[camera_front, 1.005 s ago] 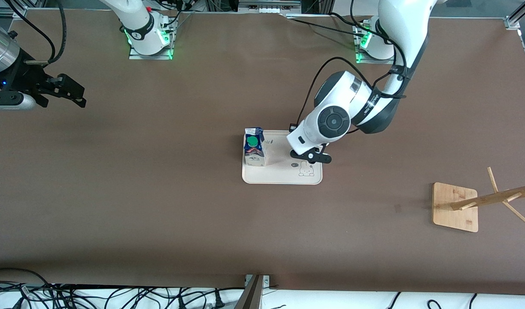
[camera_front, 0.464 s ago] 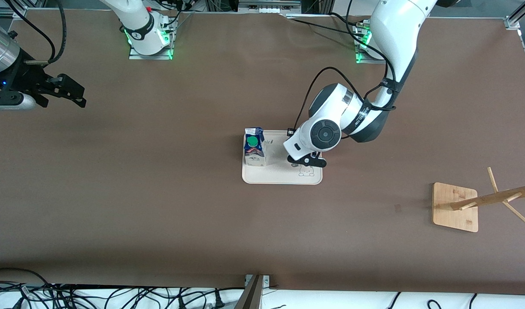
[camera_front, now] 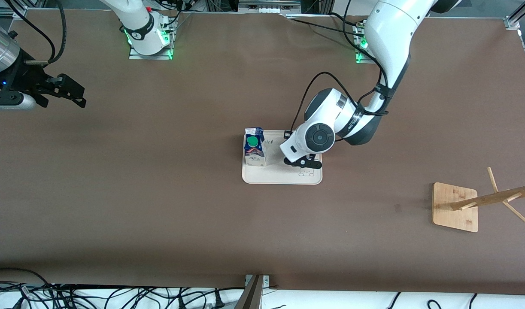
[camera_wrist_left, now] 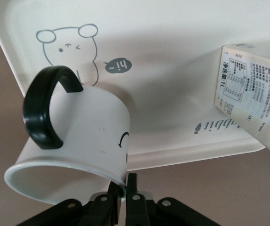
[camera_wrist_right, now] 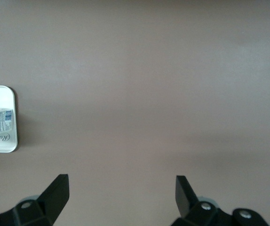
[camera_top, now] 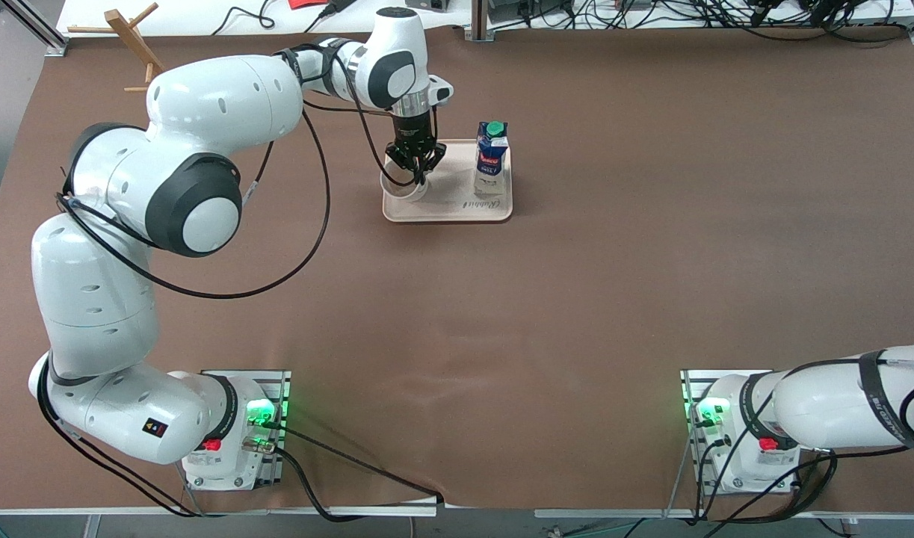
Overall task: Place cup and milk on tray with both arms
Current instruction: 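Lower the mug onto the tray beside the milk carton, then open the left gripper and lift it away from the mug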
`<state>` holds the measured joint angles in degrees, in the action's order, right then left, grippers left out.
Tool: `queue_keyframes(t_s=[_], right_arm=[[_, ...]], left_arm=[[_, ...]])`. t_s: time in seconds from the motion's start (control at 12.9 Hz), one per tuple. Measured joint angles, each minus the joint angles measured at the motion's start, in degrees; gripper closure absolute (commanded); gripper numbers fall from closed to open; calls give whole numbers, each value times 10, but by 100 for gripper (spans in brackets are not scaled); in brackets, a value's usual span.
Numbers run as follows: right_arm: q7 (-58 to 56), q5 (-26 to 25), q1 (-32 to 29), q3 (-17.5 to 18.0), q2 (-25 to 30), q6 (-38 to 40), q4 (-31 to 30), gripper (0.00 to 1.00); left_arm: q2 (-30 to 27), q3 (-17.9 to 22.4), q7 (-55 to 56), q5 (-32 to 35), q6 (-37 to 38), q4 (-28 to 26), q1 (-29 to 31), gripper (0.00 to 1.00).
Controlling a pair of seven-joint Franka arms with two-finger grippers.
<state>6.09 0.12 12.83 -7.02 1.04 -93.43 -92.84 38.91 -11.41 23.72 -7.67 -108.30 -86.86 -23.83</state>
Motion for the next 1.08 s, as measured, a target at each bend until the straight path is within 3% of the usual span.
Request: queue_keyframes(t_s=[0.08,0.15,0.7,0.85,1.08], right_arm=[[0,0,0,0,0,0,0,0],[0,0,0,0,0,0,0,0],[0,0,0,0,0,0,0,0],[0,0,0,0,0,0,0,0],[0,0,0,0,0,0,1,0]], left_arm=[[1,0,1,0,-4,0,-1,69],[1,0,3,0,-9,0,-1,1],[-3,3,4,0,-57,16,-2,0],[-42,16,4,0,-43,31,1,0],[-138,31,4,0,67,53,24,0]])
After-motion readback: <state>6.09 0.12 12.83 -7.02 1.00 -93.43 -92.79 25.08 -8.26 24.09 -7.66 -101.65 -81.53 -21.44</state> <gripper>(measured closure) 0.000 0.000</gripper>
